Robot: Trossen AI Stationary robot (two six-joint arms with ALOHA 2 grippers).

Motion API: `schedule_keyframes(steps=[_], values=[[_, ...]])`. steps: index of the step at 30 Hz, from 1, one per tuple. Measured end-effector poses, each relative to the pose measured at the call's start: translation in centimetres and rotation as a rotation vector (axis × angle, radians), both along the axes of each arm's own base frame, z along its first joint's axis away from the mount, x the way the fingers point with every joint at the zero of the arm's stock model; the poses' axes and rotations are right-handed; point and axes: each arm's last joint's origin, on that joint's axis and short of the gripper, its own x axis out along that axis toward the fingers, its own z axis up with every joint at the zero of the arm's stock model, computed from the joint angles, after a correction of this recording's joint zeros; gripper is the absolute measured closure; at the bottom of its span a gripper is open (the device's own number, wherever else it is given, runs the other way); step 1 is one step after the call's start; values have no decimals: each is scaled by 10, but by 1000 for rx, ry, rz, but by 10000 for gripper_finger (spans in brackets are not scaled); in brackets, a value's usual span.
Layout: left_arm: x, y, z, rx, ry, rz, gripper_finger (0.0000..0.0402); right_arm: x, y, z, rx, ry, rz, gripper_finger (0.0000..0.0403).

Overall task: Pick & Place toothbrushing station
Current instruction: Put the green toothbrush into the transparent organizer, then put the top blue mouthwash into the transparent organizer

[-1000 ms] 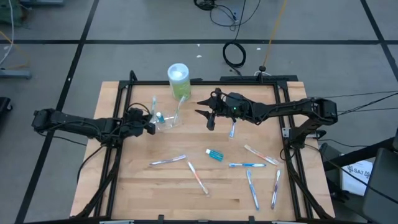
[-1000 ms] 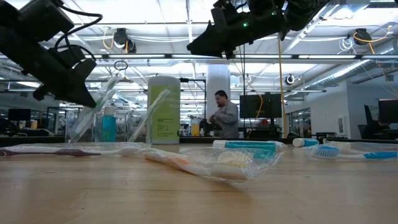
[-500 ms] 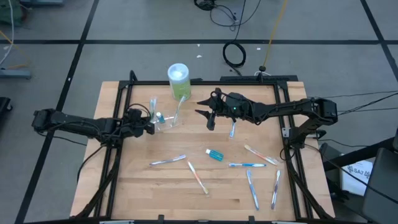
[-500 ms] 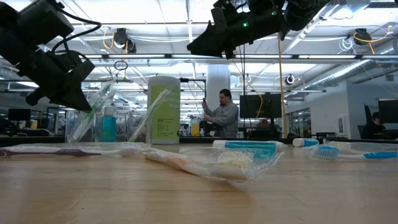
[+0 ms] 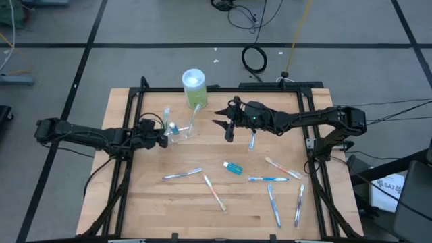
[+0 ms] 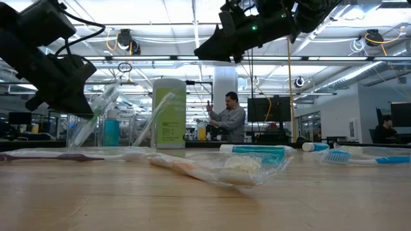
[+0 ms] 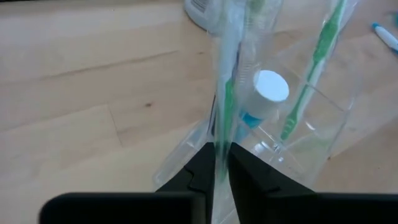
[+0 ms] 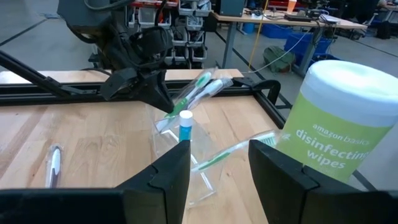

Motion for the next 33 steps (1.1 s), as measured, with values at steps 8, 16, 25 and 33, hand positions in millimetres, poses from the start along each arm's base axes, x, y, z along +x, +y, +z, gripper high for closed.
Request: schedule_keyframes(steps=[8,16,25,33], values=[[0,0,0,54,53,-58,303,0,1,0,0,-1,4,246],[2,-1,25,36,94,-111,293,1,12,-3,-50,46,52,251],[3,-3,53,-17,83,-162,293,3,38,-7,-108,96,143,215],[14,-7,87,118,8,-318,293,1,48,-17,-17,187,149,180]])
